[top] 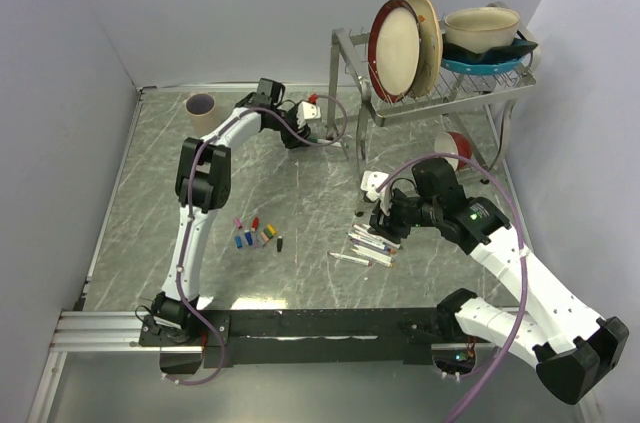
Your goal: Open the pen caps
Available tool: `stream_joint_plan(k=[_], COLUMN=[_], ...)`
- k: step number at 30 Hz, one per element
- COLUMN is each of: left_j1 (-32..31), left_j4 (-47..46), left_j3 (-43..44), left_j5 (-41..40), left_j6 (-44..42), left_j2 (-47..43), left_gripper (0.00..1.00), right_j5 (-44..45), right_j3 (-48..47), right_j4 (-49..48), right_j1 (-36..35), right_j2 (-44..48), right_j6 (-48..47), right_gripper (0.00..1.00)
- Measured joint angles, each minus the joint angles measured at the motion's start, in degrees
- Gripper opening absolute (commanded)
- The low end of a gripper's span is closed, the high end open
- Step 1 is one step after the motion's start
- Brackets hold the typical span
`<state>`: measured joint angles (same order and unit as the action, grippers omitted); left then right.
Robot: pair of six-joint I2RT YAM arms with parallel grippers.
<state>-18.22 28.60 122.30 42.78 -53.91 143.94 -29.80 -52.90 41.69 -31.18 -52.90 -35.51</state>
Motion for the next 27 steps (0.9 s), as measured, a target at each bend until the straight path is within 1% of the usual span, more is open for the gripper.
stream_joint_plan(k=[7, 10, 14, 16, 17, 19, 20, 24, 27], left_j1=[-0.63, -1.03, -1.38, -1.49, -1.53, -1.62, -1.64, -1.77, -1.79], left_j4=[-1.05, -1.86, -2.16, -2.1, -2.03, -1.75, -1.7, -1.79, -2.08], left_j3=[0.94, 1.27, 1.27, 1.27, 1.27, 1.25, 1.14, 0.13, -1.25], left_j5=[0.63, 0.63, 0.42, 0.26, 0.11, -0.15, -0.22, -0.04, -0.22], left_j6=[-0.02, 0.17, 0.07, -0.22, -0.44, -0.76, -0.98, -2.21, -3.32], left_j2=[1.79, 2.12, 2.16, 2.16, 2.16, 2.16, 2.16, 1.9, 1.11], left_gripper=[0.63, 0.6, 0.49, 0.46, 0.42, 0.38, 0.33, 0.25, 0.22], right_j5=[-0.02, -0.02, -0.04, -0.04, -0.02, -0.04, -0.02, -0.04, -0.07], right_j3=[0.0, 0.0, 0.0, 0.0, 0.0, 0.0, 0.0, 0.0, 0.0], right_j4=[0.11, 0.15, 0.28, 0.33, 0.33, 0.33, 0.33, 0.35, 0.35], right_j1=[0.0, 0.0, 0.0, 0.0, 0.0, 0.0, 0.0, 0.0, 0.0], right_j2=[-0.28, -0.39, -0.48, -0.48, -0.48, -0.48, -0.48, -0.44, -0.31], right_j6=[-0.09, -0.17, -0.17, -0.17, -0.17, -0.2, -0.2, -0.2, -0.2], right_gripper=[0.56, 0.56, 0.56, 0.56, 0.56, 0.56, 0.56, 0.56, 0.56])
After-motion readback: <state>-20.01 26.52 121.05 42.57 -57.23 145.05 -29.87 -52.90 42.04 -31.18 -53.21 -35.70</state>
